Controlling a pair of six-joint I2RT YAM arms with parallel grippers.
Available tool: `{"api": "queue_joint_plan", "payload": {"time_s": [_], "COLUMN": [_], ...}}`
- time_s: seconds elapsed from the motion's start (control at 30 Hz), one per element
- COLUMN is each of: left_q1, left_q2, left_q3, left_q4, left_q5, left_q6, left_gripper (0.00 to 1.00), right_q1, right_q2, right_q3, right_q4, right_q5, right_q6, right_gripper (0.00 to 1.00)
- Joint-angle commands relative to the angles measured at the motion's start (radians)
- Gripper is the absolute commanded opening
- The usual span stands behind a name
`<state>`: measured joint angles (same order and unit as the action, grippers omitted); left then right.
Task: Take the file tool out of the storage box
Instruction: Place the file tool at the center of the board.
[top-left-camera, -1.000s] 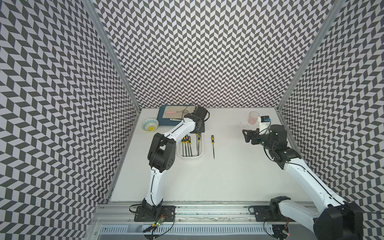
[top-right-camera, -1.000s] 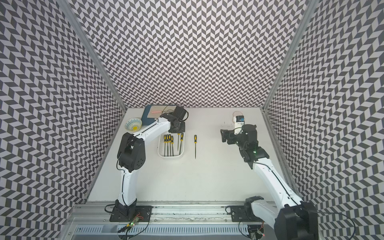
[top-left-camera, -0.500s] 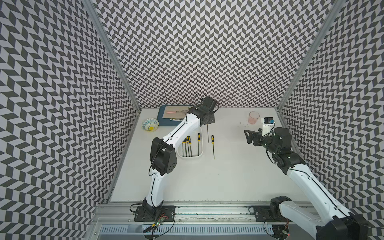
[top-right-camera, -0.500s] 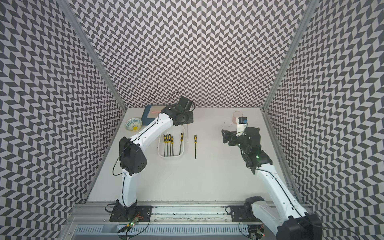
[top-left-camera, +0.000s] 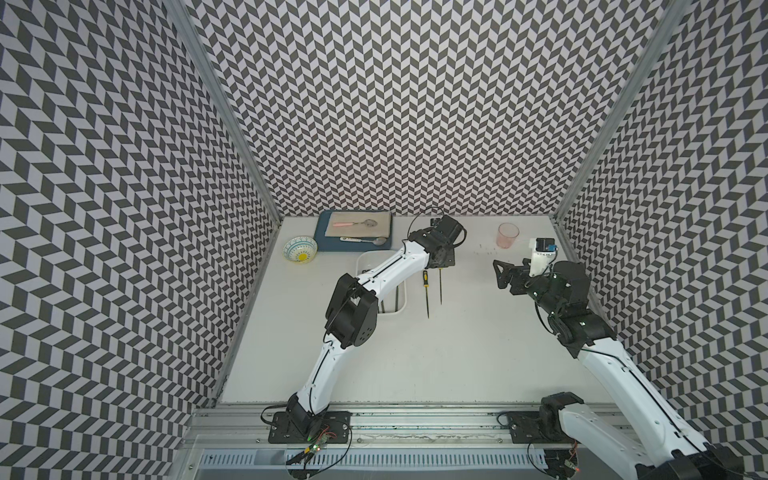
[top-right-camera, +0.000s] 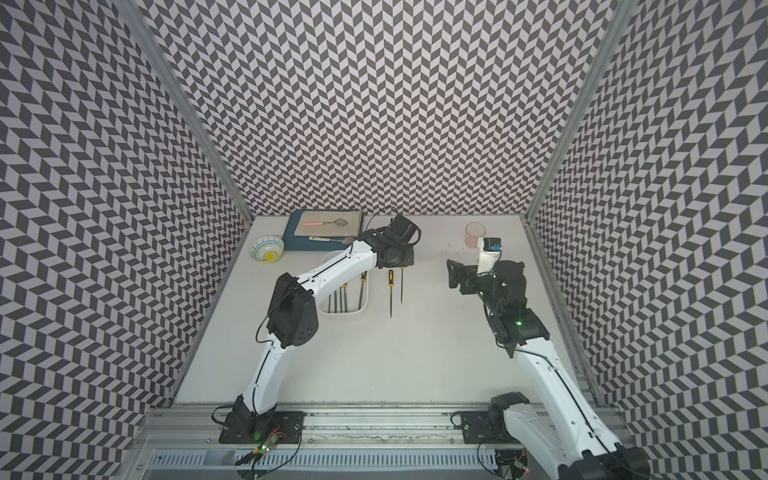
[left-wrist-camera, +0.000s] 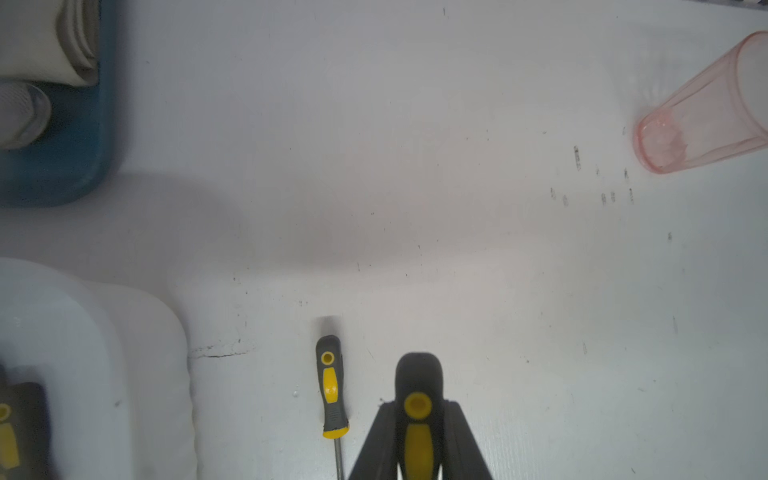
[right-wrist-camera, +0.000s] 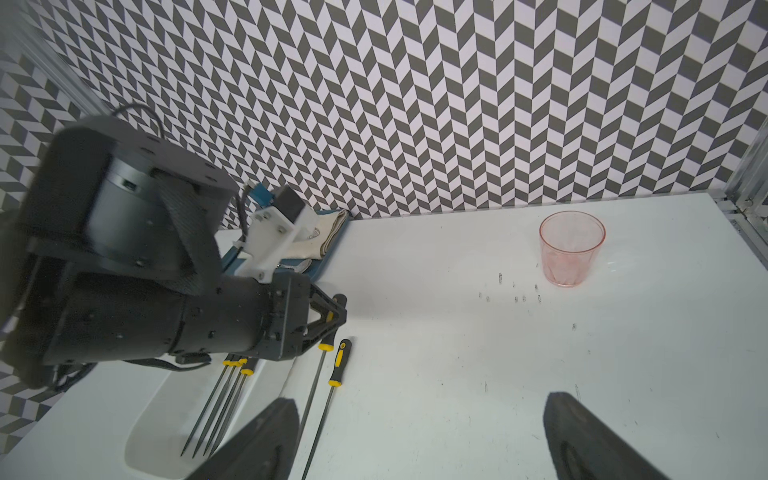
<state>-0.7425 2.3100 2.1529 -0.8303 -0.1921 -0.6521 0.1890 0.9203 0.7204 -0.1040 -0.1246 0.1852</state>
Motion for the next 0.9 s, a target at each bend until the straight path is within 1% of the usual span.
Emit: {"api": "queue_joint_plan", "payload": {"time_s": [0.0,0.23,0.63,0.87], "left_q1": [-0.012,-0.038,-0.04,-0.04], "left_q2": [0.01,0.048,0.08,0.087], "left_q3": [-0.008,-0.052,-0.125,-0.134], "left_q4": [0.044,0.057,0.078,0.106], "left_q5": [-0.007,-0.052,-0.106,-0.095], "left_q6": [-0.029,-0.044,-0.055,-0.04], "left_gripper": [0.0,0.0,0.0,0.0], "right_q1": [0.006,0.006,0.006,0.007], "right_q2": [-0.013,-0.018,-0.007,0.006], "right_q3": [-0.012,-0.014,-0.024,-0.027], "right_q4": [0.047,0.044,0.053,0.055], "right_q5": [0.016,0.008,0.003,-0.001], "right_q6": [0.01,0.01,0.01,0.011], "right_gripper": [0.96,0.96,0.96,0.96]}}
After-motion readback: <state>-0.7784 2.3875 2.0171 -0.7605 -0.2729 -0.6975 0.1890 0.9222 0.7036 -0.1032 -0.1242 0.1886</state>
